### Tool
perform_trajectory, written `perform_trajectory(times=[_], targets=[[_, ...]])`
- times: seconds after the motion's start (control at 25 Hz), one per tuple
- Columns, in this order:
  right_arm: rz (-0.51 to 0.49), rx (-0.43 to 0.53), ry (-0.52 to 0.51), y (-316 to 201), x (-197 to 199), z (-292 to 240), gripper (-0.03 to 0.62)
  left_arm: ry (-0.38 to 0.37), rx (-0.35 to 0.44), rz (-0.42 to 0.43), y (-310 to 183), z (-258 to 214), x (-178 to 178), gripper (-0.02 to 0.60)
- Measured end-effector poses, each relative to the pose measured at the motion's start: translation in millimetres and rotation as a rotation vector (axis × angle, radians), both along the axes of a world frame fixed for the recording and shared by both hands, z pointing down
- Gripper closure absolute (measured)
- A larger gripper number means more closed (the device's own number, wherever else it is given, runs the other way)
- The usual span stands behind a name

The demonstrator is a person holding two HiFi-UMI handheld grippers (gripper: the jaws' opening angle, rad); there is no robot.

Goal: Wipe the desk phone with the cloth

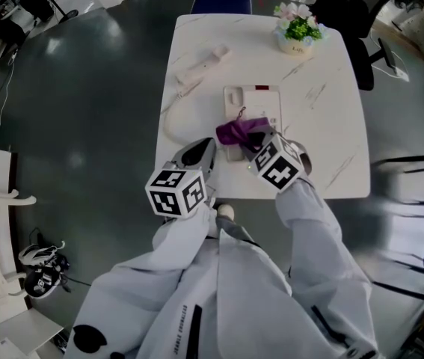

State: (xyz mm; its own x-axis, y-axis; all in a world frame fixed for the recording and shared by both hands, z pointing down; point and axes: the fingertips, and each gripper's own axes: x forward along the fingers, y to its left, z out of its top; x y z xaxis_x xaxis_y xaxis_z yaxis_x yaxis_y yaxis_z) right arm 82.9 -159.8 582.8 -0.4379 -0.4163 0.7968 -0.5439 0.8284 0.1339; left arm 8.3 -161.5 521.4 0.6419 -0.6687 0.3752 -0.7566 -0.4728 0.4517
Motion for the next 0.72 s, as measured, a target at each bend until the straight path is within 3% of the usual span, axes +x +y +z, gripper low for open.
perform_trajectory(times=[0.72], targets=[[-0.037,-0.06,0.015,39.0,-2.4,9.9,0.554,-0.002,0.012,-0.017,18.7,-3.9,-7.8,0.583]])
